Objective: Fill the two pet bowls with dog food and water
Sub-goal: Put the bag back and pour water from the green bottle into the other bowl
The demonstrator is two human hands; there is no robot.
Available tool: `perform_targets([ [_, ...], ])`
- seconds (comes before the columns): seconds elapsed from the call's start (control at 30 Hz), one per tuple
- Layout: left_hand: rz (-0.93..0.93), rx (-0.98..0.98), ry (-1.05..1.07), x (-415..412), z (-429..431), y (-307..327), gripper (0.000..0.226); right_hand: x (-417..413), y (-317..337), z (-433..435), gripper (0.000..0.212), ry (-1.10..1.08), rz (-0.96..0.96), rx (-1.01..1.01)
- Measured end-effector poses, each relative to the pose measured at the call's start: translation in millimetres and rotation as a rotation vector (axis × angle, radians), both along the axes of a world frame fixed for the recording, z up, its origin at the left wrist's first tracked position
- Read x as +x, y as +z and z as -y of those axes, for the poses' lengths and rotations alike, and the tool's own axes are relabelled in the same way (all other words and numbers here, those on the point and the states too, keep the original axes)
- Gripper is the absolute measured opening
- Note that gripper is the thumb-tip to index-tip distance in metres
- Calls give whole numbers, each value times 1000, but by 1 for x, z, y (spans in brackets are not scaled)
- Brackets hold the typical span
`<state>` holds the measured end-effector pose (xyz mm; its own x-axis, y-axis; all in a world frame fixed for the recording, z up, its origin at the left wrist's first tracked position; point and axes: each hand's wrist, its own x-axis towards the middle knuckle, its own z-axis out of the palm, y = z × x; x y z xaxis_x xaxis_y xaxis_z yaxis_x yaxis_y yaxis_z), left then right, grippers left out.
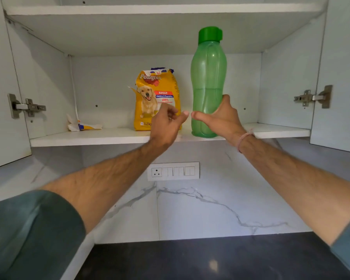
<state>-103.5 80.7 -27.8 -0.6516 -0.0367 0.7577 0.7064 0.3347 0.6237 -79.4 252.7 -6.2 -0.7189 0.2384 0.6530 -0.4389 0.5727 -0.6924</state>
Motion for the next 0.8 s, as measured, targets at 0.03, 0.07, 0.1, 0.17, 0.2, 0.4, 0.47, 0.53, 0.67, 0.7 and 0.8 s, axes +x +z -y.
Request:
perform_targets([
  [0.03,46,15,-77,9,-8,5,54,4,-1,2,97,-1,-12,2],
  [0.07,100,26,-156,18,-16,10,64,9,-1,4,94,5,-21,-3],
  [0.1,163,38,-234,27,-23,15,70,13,-2,6,88,17,-29,-15],
  [0.17,260,71,-334,40,-32,23,65,19,-3,7,79,43,-37,-35],
  [0.2,290,87,-355,43,-36,24,63,22,-4,7,77,48,-31,-37],
  [0.4,345,98,-311,70,-37,9,77,53,-18,18,67,40,32,-7],
  [0.47,358,95,-302,82,-32,1,78,67,-26,24,64,47,50,0],
  [0.53,378,88,-305,92,-24,-8,81,79,-36,30,62,54,63,3],
  [0.67,406,85,-291,110,-9,-25,87,107,-60,47,64,65,93,-19],
  [0.7,407,91,-286,114,-5,-29,88,114,-67,51,66,72,109,-23],
  [0.8,417,129,-296,128,8,-42,93,133,-95,60,76,79,155,-10],
])
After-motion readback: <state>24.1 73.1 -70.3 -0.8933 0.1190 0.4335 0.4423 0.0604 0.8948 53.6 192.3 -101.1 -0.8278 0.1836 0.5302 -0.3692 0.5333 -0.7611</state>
